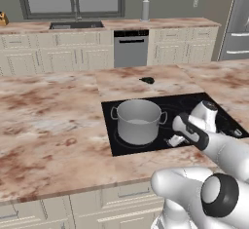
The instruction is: Turn on the burner for the pot on the stove. Wait thirty seconds for the pot to heat up. Then add the eggplant to the pot.
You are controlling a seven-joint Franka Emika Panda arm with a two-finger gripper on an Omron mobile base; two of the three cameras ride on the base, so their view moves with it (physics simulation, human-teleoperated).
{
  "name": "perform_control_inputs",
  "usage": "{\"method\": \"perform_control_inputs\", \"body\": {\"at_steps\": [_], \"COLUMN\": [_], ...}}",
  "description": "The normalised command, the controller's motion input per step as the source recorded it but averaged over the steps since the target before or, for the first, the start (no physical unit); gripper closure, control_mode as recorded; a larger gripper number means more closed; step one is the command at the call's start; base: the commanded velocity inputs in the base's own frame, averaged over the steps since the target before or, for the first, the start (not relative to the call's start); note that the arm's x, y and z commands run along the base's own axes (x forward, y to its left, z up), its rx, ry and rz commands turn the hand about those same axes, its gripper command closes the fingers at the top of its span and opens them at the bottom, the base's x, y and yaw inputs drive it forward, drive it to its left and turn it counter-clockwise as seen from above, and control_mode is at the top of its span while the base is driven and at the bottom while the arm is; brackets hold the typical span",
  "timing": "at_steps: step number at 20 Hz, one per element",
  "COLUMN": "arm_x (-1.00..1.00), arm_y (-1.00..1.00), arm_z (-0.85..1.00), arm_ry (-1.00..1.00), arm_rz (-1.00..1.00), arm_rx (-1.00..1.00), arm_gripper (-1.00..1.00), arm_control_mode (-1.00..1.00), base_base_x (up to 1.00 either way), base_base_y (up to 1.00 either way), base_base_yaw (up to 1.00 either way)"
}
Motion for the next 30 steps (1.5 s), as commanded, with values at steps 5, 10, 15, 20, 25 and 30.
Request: {"method": "perform_control_inputs", "body": {"at_steps": [5, 10, 15, 20, 25, 30], "arm_x": [0.36, 0.16, 0.0, 0.0, 0.0, 0.0], "arm_y": [0.03, 0.03, 0.0, 0.0, 0.04, 0.05], "arm_z": [0.0, 0.0, 0.0, 0.0, -0.02, -0.03], "arm_ry": [0.0, 0.0, 0.0, 0.0, 0.0, 0.0], "arm_rz": [-0.07, -0.1, 0.0, -0.05, -0.17, -0.1], "arm_rx": [0.0, 0.0, 0.0, 0.0, 0.0, 0.0], "arm_gripper": [-1.0, -1.0, -1.0, -1.0, -1.0, -1.0], "arm_control_mode": [-1.0, -1.0, -1.0, -1.0, -1.0, -1.0], "base_base_x": [0.0, 0.0, 0.0, 0.0, 0.0, 0.0], "base_base_y": [0.0, 0.0, 0.0, 0.0, 0.0, 0.0], "base_base_yaw": [0.0, 0.0, 0.0, 0.0, 0.0, 0.0]}}
